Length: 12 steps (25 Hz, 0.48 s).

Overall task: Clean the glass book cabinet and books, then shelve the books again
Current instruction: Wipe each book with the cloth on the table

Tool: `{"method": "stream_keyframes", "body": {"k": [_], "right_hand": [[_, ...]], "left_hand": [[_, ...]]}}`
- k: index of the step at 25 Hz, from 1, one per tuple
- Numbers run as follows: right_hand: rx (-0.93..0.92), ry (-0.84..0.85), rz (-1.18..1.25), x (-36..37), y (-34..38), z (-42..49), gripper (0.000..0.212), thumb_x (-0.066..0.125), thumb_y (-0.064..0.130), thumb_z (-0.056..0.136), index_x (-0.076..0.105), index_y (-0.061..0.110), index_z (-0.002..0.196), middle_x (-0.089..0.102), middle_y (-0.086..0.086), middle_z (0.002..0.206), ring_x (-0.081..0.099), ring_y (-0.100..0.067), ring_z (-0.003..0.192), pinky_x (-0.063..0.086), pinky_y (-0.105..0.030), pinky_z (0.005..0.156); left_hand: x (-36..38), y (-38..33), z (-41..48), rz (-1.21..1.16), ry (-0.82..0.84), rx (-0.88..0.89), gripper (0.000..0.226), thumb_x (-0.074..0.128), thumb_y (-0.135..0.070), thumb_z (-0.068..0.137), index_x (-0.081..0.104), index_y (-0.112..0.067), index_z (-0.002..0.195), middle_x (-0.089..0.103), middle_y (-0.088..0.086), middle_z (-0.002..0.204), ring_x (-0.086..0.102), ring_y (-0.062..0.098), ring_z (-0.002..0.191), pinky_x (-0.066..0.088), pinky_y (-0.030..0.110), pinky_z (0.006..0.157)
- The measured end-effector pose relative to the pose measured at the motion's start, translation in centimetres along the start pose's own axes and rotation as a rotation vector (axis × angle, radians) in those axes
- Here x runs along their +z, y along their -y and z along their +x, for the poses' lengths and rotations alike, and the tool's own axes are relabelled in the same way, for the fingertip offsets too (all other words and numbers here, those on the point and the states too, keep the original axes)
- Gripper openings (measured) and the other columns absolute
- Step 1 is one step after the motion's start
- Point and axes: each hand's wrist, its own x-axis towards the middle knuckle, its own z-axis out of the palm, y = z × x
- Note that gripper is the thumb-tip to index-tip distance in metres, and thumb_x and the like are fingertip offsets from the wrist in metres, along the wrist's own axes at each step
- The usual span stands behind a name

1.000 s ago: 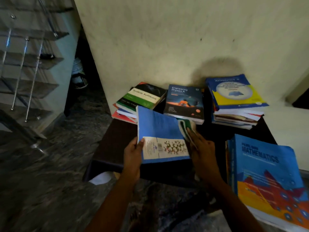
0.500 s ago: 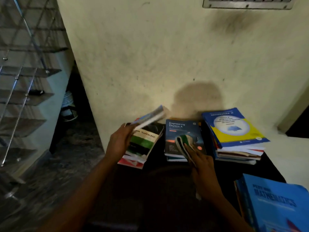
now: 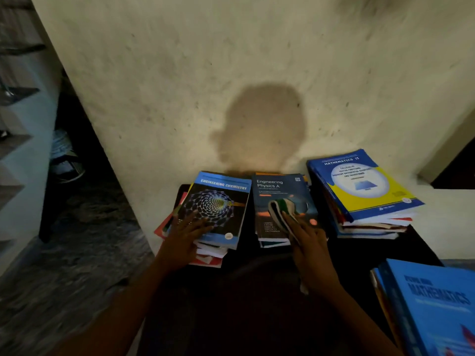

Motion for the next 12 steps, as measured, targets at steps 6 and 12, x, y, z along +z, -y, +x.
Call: {"method": "stream_keyframes", "body": {"k": [6, 12], "right_hand": [[0.127, -0.062, -0.002, -0.6, -1.7, -0.3, 0.057, 0.045, 0.006, 0.095, 0.022, 0.036, 0.137, 0.038, -0.001, 0.146, 0.033, -0.026, 0.124, 0.015, -0.014, 0.095], [0.214, -0.107, -0.055, -2.5, -3.8, -2.5, 0.059, 0.042, 0.005, 0.095, 0.017, 0.036, 0.139, 0.034, 0.003, 0.148, 0.027, -0.012, 0.111, 0.013, -0.009, 0.085]], "left_hand": [[0.8, -14.2, 9.2, -0.698, 0.116, -0.773, 0.044, 0.051, -0.026, 0.096, 0.045, -0.002, 0.133, 0.051, 0.018, 0.132, 0.051, 0.028, 0.118, 0.036, 0.022, 0.089], [6.0, -14.5, 11.5, -0.694, 0.423, -1.063, 0.051, 0.062, -0.035, 0.088, 0.052, 0.006, 0.117, 0.064, 0.021, 0.107, 0.066, 0.032, 0.083, 0.057, 0.037, 0.072]]}}
